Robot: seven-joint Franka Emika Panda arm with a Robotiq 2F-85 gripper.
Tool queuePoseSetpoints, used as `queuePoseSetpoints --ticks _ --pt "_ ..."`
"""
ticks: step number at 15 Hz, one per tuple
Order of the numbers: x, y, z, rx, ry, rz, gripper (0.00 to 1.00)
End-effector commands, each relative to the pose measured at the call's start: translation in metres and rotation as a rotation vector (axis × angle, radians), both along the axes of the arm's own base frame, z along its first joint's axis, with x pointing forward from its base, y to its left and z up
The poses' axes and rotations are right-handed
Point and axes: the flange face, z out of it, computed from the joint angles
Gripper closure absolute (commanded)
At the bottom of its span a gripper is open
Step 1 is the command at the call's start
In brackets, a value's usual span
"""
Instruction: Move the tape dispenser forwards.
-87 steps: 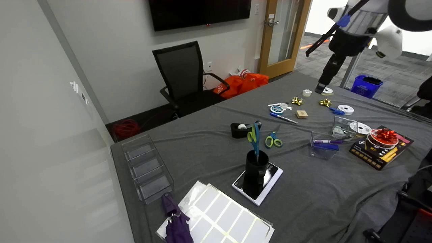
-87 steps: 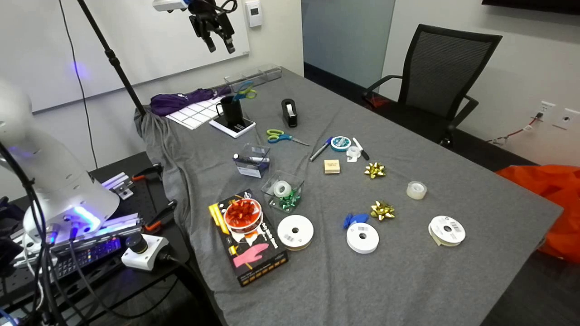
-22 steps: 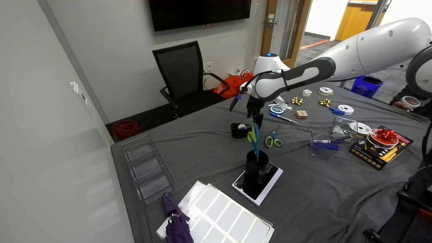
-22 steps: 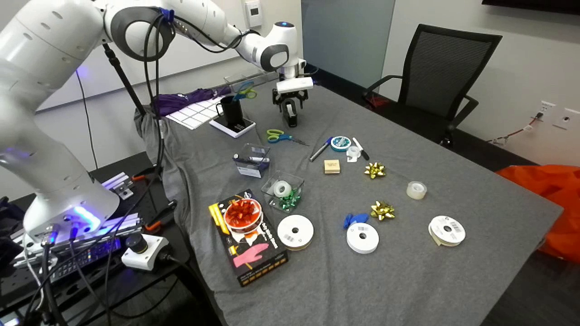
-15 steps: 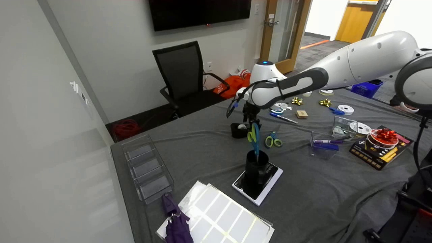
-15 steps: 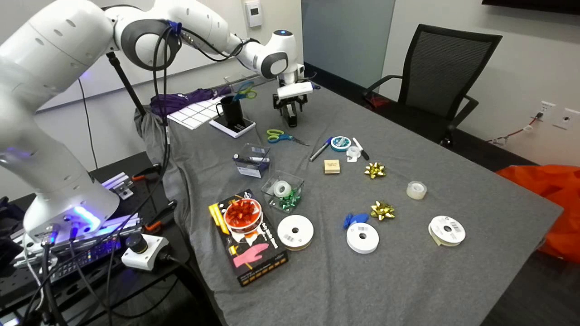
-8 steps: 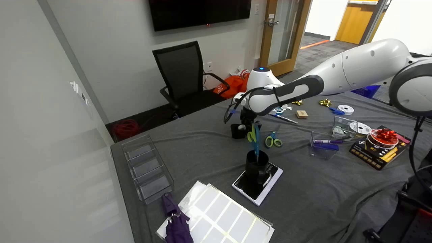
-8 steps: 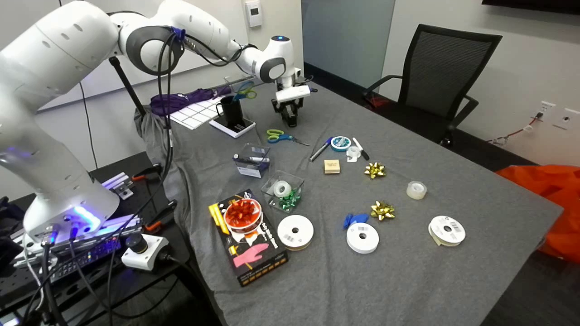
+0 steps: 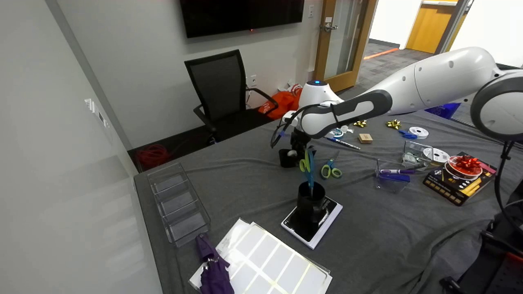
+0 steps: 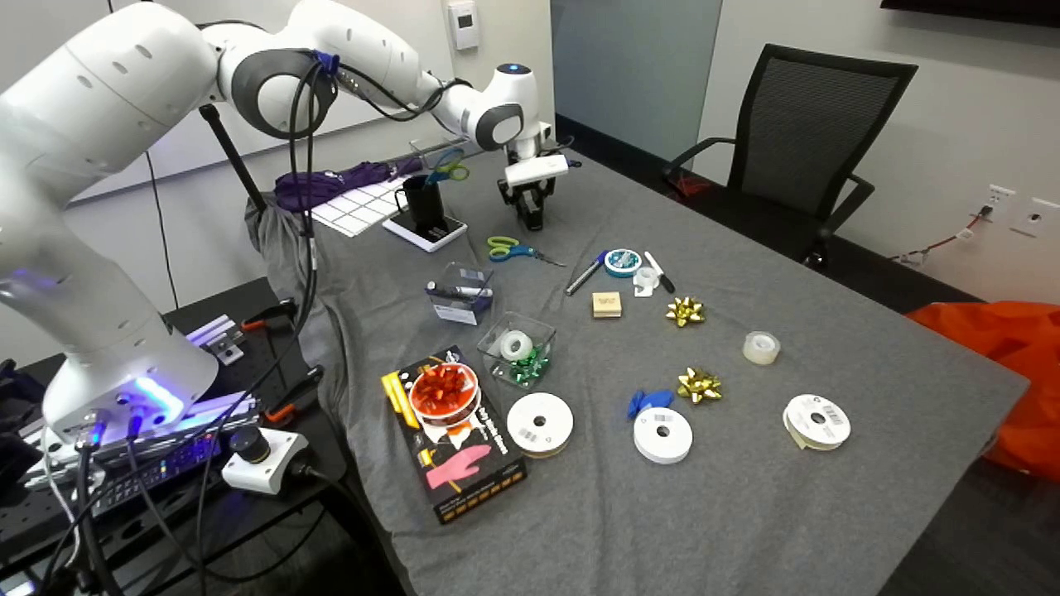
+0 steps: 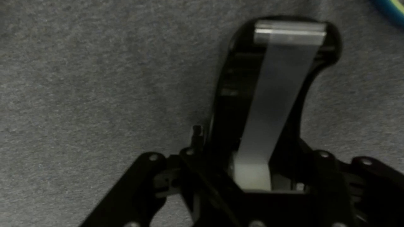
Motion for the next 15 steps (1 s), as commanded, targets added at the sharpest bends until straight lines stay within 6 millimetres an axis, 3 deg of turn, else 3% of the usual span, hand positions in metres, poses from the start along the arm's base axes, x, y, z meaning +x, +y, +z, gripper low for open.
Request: queuePoseSetpoints --ticks 1,8,15 --pt "0.003 -0.008 0.038 0.068 -0.001 0.001 0.64" --pt "-0.014 -0.047 0.107 0.103 0.039 0.057 0.64" --pt "-0.072 -0.091 0.137 0.055 0.085 0.25 0.64"
